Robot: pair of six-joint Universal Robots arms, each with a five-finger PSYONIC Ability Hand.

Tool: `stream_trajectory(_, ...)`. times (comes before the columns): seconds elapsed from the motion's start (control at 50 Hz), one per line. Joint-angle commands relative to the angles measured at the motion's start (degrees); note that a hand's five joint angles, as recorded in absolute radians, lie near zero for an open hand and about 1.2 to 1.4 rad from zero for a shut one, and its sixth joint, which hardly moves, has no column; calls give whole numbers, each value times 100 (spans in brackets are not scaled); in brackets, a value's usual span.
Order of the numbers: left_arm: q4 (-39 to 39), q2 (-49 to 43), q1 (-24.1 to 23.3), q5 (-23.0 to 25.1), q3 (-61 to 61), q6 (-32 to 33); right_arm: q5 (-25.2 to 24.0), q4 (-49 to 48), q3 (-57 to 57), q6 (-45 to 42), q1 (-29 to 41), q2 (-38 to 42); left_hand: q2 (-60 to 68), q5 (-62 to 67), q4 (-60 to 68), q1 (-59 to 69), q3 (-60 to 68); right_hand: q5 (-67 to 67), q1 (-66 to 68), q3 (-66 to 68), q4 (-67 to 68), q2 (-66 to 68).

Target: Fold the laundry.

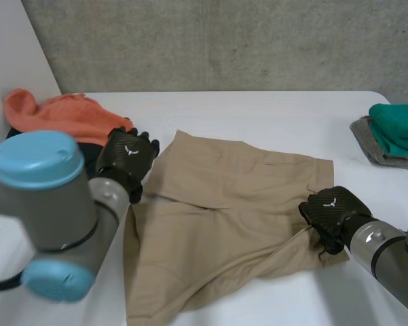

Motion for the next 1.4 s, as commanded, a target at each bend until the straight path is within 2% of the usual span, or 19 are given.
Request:
stream_trajectory(0.02, -788, 1136, -427, 235, -1026, -1002, 2, -67, -96, 602, -1, 248, 927, 947, 948, 957, 938, 1313, 2329, 1203, 1184, 1235)
stream_trajectory(0.14, -1868, 1549, -541, 350, -1412, -1880, 55, -287, -113, 681, -1, 345, 1246, 1266, 1268, 1277, 1258, 1313, 2329, 1203, 1184, 1235)
stream_trajectory(0.24, -2335, 1664, -567, 350, -1492, -2391, 72, -314, -113, 681, -9, 353, 1466, 1485, 1487, 1496, 1477, 1313, 2329, 1203, 1184, 1235)
stream_trajectory(0.4, -2538, 1567, -664, 376, -1720, -2514, 73, -366, -113, 681, -10, 345, 1449, 1469, 1470, 1479, 1461, 1313, 2329, 1203, 1184, 1235)
stream_trajectory(0.52, -2529, 1014, -778, 376, -1668, -2506, 81, -428, -148, 681, -10, 345, 1700, 1720, 1721, 1730, 1712, 1313, 2329, 1203, 1184, 1235)
stream_trajectory(0.56, -2529, 865, -805, 367, -1633, -2497, 99, -437, -166, 681, -10, 345, 2219, 2239, 2241, 2250, 2231, 1313, 2329, 1203, 1184, 1235)
stream_trajectory(0.62, -2459, 619, -849, 306, -1440, -2462, 99, -428, -183, 681, -10, 345, 5158, 5178, 5179, 5188, 5170, 1313, 2329, 1203, 1184, 1235)
stream_trajectory(0.66, -2354, 426, -849, 297, -1151, -2436, 99, -428, -201, 681, 8, 345, 6136, 6156, 6157, 6166, 6148, 1313, 2329, 1203, 1184, 1235)
stream_trajectory(0.76, -1687, -181, -787, 253, -219, -1813, 99, -445, -306, 638, 25, 345, 6140, 6160, 6161, 6170, 6151, 1313, 2329, 1203, 1184, 1235)
stream_trajectory(0.96, 851, -2068, -296, 16, 2432, 708, 274, -1253, -1220, 532, 78, 836, 6140, 6160, 6161, 6170, 6151, 1313, 2329, 1203, 1184, 1235)
stream_trajectory(1.04, 1424, -2886, -234, 103, 3505, 1027, 626, -1588, -1844, 506, 87, 1407, 6140, 6160, 6161, 6170, 6151, 1313, 2329, 1203, 1184, 1235)
stream_trajectory(1.22, 1567, -4487, -14, 815, 5476, 1054, 1328, -1948, -3810, -398, 140, 3233, 6140, 6160, 6161, 6170, 6151, 1313, 2329, 1203, 1184, 1235)
stream_trajectory(1.24, 1584, -4689, -14, 911, 5669, 1063, 1408, -1974, -3953, -460, 140, 3358, 5492, 5512, 5514, 5523, 5504, 1313, 2329, 1203, 1184, 1235)
stream_trajectory(1.26, 1593, -4786, -23, 964, 5732, 1063, 1487, -1983, -4093, -505, 149, 3472, 3804, 3824, 3825, 3834, 3816, 886, 1902, 776, 757, 808)
stream_trajectory(1.28, 1602, -4848, -23, 982, 5776, 1063, 1531, -1992, -4199, -549, 157, 3587, 2405, 2425, 2426, 2435, 2417, -383, 632, -494, -513, -462)
stream_trajectory(1.3, 1619, -4910, -23, 1000, 5837, 1063, 1627, -2018, -4392, -584, 157, 3736, 825, 845, 847, 856, 837, -2511, -1496, -2621, -2641, -2590)
stream_trajectory(1.32, 1706, -5015, -23, 1009, 5960, 1063, 1680, -2019, -4472, -567, 149, 3798, -439, -419, -418, -409, -427, -3582, -2566, -3692, -3711, -3660)
stream_trajectory(1.36, 1830, -5025, -23, 983, 5970, 1063, 1733, -2027, -4543, -497, 149, 3834, -602, -583, -581, -572, -591, -5565, -4549, -5675, -5695, -5643)
stream_trajectory(1.4, 1953, -4955, -31, 895, 5900, 1054, 1734, -2019, -4534, -374, 157, 3747, -821, -801, -799, -791, -809, -5687, -4671, -5797, -5816, -5765)
